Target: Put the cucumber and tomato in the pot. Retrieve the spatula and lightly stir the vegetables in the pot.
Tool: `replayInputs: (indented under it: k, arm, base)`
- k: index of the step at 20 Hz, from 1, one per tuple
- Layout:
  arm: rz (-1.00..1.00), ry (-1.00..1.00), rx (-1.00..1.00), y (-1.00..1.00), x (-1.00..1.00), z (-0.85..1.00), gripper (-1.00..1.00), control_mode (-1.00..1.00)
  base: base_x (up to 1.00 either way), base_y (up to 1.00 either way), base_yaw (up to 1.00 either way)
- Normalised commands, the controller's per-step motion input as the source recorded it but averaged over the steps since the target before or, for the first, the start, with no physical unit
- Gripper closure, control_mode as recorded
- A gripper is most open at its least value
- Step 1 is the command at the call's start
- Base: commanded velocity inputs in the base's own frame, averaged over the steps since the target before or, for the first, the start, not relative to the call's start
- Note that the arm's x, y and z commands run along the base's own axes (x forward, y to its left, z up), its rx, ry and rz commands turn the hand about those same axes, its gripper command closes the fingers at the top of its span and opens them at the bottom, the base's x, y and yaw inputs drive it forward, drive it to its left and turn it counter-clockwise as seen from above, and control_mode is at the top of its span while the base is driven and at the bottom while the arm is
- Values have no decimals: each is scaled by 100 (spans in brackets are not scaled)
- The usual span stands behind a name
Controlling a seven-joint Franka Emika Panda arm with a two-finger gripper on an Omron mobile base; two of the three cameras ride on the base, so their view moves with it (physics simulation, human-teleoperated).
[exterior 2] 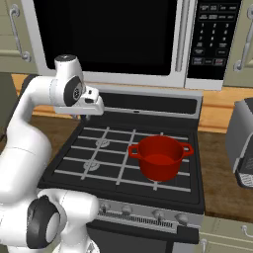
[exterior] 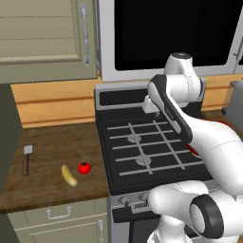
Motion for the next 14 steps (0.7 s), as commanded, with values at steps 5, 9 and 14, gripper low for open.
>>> replayInputs:
  k: [5, 9, 14]
  arm:
    - [0, -6, 0, 0, -37, 0, -100, -100]
    - [1, -18, 0, 13, -74, 0, -100, -100]
    - [0, -21, 0, 27, -75, -2, -100, -100]
  base:
    - [0, 0, 0]
    - [0, 0, 0]
    - [0, 0, 0]
